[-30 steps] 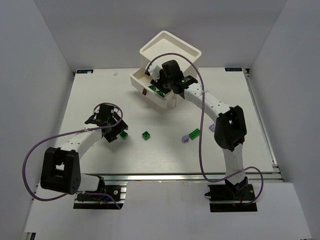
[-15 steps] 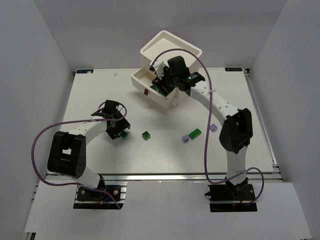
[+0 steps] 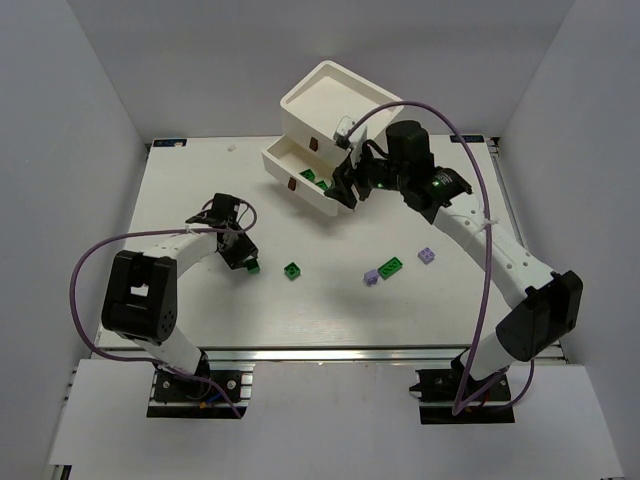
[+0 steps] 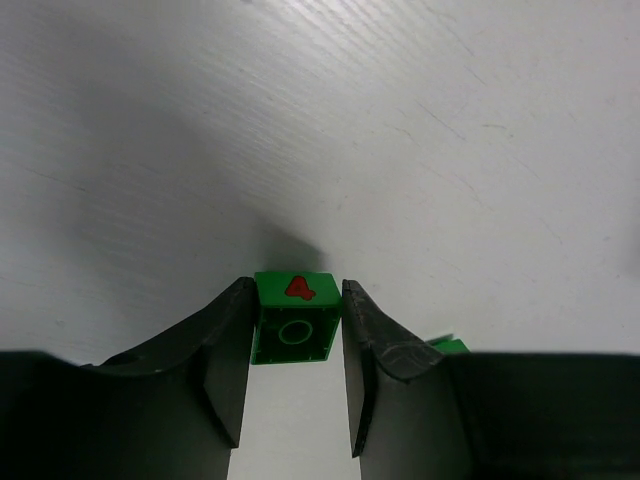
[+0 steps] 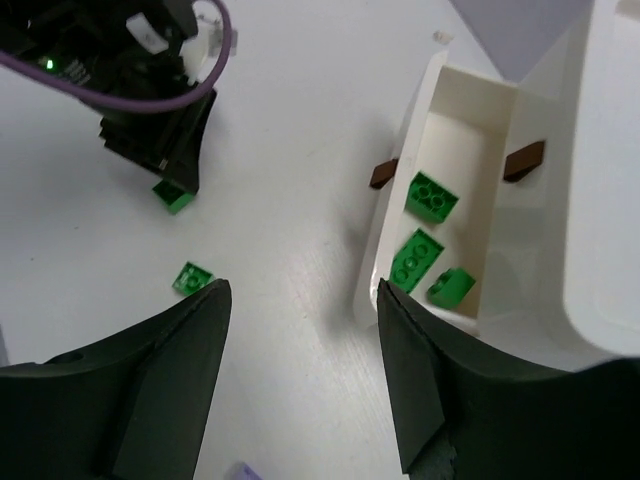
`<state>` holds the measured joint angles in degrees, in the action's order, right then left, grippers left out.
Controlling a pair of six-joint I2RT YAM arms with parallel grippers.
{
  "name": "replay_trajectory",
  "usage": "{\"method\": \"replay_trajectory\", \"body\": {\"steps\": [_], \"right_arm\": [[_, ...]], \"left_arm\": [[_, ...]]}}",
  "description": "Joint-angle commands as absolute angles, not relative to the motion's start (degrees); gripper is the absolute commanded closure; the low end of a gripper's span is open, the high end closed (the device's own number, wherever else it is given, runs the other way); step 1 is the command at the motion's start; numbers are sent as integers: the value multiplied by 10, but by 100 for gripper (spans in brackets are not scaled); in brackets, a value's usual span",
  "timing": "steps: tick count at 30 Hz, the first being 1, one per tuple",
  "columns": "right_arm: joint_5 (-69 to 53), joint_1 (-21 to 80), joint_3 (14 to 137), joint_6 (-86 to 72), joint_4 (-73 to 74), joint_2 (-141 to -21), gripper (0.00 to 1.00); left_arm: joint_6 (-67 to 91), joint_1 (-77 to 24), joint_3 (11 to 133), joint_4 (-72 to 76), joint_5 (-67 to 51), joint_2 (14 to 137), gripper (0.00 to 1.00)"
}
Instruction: Sort the legos into containers by color
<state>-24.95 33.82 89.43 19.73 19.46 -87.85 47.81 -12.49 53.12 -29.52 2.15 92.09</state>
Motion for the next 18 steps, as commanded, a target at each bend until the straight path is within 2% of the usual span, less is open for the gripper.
{"method": "replay_trajectory", "body": {"steps": [1, 3, 5, 7, 8, 10, 18], "right_arm": [[-286, 330, 853, 169, 173, -857, 34], [-300, 323, 835, 160, 167, -839, 35], [-317, 319, 800, 152, 159, -825, 42], [-337, 316, 753, 157, 146, -799, 55], [-338, 317, 737, 164, 141, -792, 74], [-338, 317, 702, 168, 137, -775, 100], [-310, 319, 627, 194, 141, -742, 100]], "left_arm": [[456, -127, 566, -275, -19, 906, 80], [445, -127, 584, -240, -41, 892, 84], [439, -127, 606, -207, -81, 876, 86], [435, -127, 628, -163, -103, 875, 88], [435, -127, 654, -152, -122, 881, 89], [437, -127, 683, -126, -133, 896, 89], [484, -127, 871, -80, -184, 1046, 89]]}}
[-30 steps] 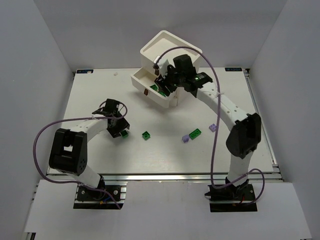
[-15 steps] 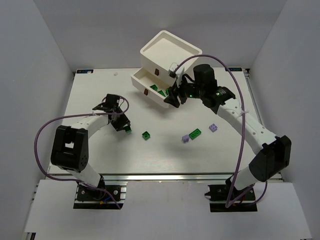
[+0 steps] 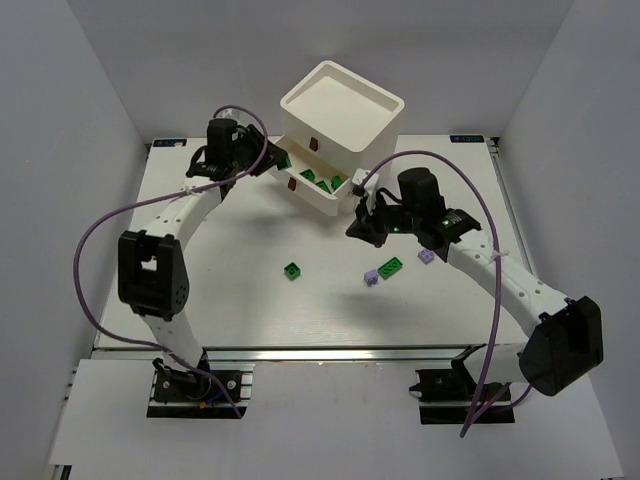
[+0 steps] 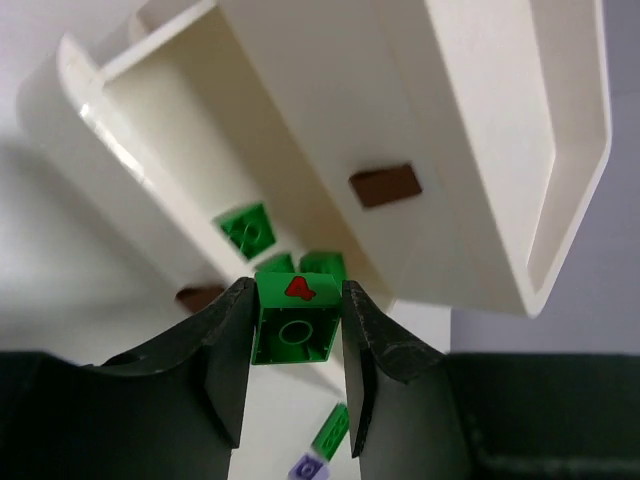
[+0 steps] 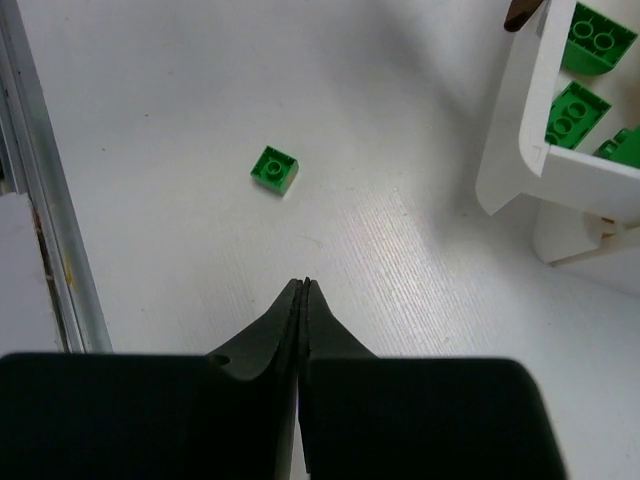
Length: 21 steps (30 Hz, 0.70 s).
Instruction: Sort the legos into containers by color
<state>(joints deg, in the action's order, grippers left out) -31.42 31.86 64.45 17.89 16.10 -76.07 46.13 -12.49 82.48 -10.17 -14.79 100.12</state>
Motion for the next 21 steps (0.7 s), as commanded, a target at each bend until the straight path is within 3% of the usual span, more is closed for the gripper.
{"method": "replay_trajectory", "body": {"steps": [1, 4, 7, 9, 11, 13, 18, 21], "right_arm": [[-309, 320, 624, 195, 142, -742, 100], [-308, 321, 614, 199, 149, -741, 100], [-308, 320, 606, 203, 149, -743, 97], [-314, 322, 605, 207, 152, -745, 88], [-328, 324, 606, 229, 162, -757, 69], [-360, 323, 608, 267, 184, -767, 53], [-469, 335, 606, 414, 235, -814, 36], [-504, 352, 606, 521, 259, -851, 31]], "left_arm": [[491, -127, 884, -76, -189, 1061, 88], [510, -127, 934, -76, -192, 1105, 81], [513, -127, 969, -89, -196, 1135, 55], [519, -127, 976, -81, -204, 1140, 43], [523, -127, 976, -63, -208, 1138, 40], [530, -127, 976, -51, -216, 1129, 39], [537, -127, 975, -31, -220, 1095, 40], [525, -121, 947, -33, -218, 1049, 61]]}}
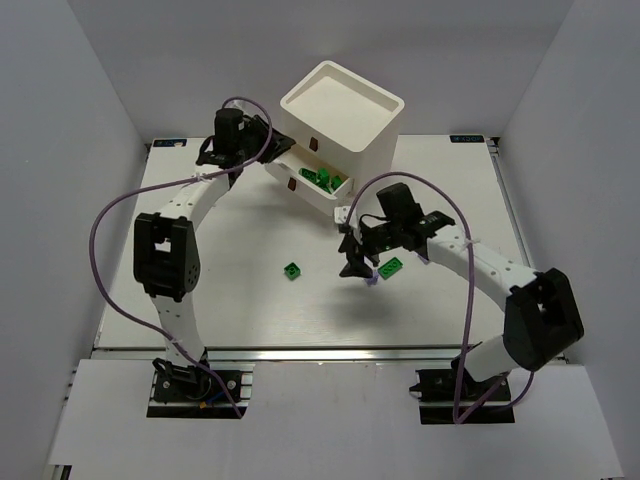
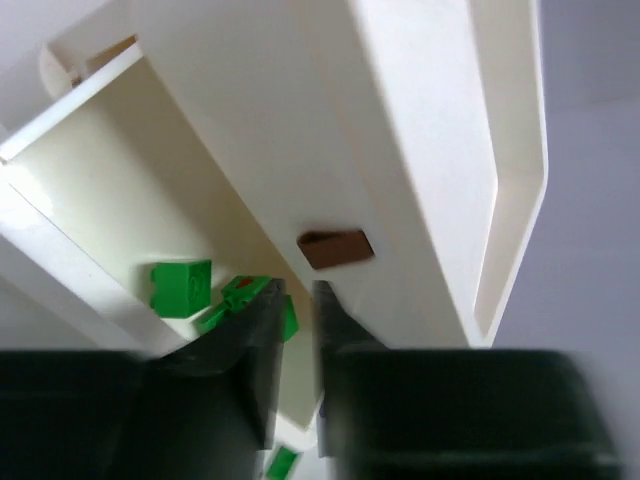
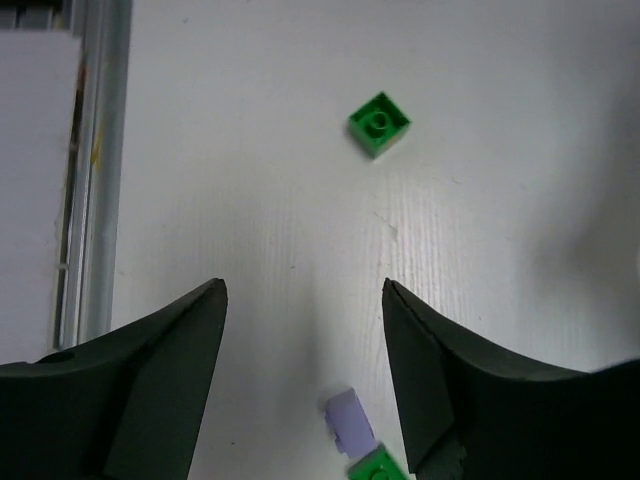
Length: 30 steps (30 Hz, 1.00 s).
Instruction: Sort the legos into containers by color
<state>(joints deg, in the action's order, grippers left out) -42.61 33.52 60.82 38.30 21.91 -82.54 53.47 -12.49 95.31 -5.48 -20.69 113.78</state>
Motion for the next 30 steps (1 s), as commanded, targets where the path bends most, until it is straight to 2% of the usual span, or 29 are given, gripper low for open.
{"method": "replay_trajectory", "body": {"steps": [1, 3, 5, 8, 9, 12, 15, 19, 26, 30], "right_arm": [[-507, 362, 615, 562, 267, -875, 30], [-498, 372, 629, 592, 275, -906, 26], [-483, 393, 655, 605, 267, -949, 23], [-437, 418, 683, 600, 239, -1001, 19], [-412, 428, 701, 596, 235, -1012, 19], [-361, 448, 743, 582, 216, -1061, 19], [-321, 465, 793, 555, 210, -1108, 19], [-280, 476, 833, 535, 198, -1164, 19], [-259, 488, 856, 588, 202, -1205, 18], [-260, 491, 872, 599, 207, -1221, 22]], "left_arm": [[519, -115, 911, -33, -210, 1010, 78], [486, -115, 871, -43, -190, 963, 87], [455, -115, 829, -81, -171, 914, 88], [404, -115, 727, -127, -147, 808, 64], [401, -115, 671, -139, -133, 752, 45], [394, -115, 594, -187, -98, 668, 29], [398, -115, 527, -249, -56, 568, 25], [424, -115, 455, -311, -33, 445, 25], [480, -115, 402, -373, -11, 337, 24], [489, -115, 396, -398, -9, 315, 24]]}}
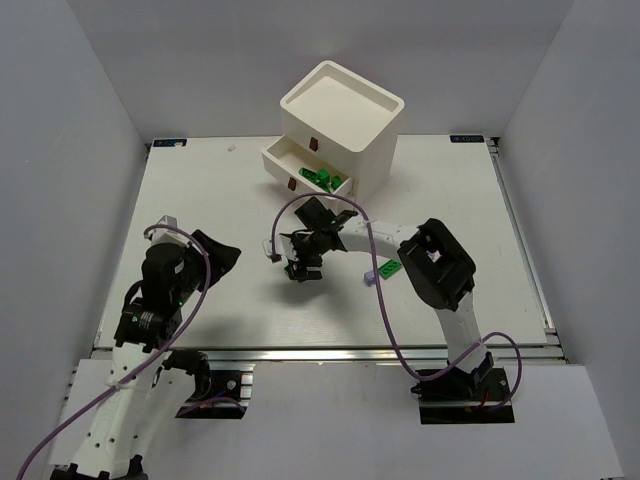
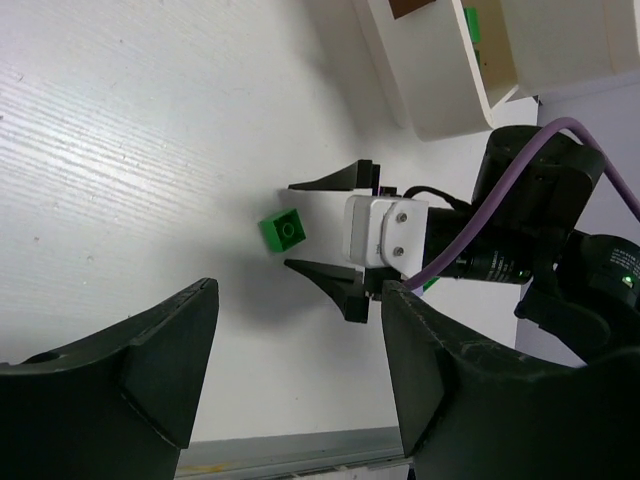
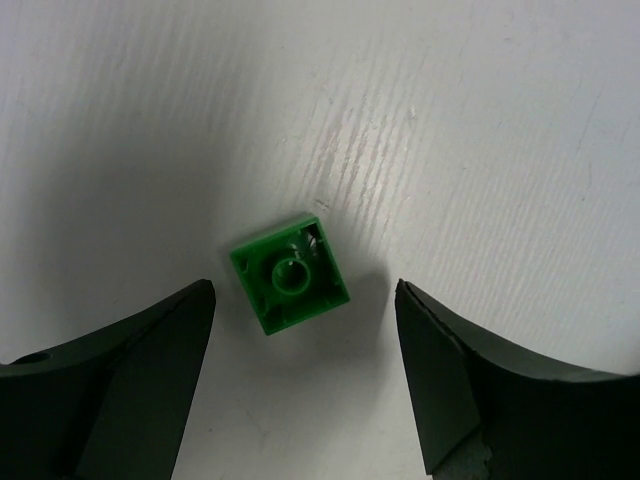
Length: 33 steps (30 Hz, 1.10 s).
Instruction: Sort the legos into containers by color
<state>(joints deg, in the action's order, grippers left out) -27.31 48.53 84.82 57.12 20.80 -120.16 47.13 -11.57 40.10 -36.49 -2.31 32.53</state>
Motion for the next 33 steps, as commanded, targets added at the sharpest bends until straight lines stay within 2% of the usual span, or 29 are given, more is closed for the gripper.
{"method": "replay_trajectory", "body": {"steps": [1, 7, 10, 11, 14, 17, 26, 33], "right_arm": [[-262, 491, 874, 600, 207, -1223, 22], [-286, 492, 896, 648, 245, -1239, 32], [-300, 493, 907, 668, 272, -1245, 46], [-303, 492, 910, 672, 280, -1245, 57], [-320, 490, 904, 678, 300, -1234, 78], [-333, 487, 877, 658, 289, -1202, 87], [-321, 454, 872, 478, 214, -1064, 96], [-187, 418, 957, 396, 173, -1042, 100]], "left_arm": [[490, -115, 396, -401, -9, 314, 24], [498, -115, 390, -424, -9, 300, 24], [505, -115, 383, -431, -9, 287, 24], [508, -115, 381, -432, -9, 284, 24], [520, -115, 366, -430, -9, 272, 24], [531, -115, 348, -422, -15, 259, 24], [541, -115, 308, -389, -42, 262, 24], [548, -115, 285, -349, -68, 272, 24]]}}
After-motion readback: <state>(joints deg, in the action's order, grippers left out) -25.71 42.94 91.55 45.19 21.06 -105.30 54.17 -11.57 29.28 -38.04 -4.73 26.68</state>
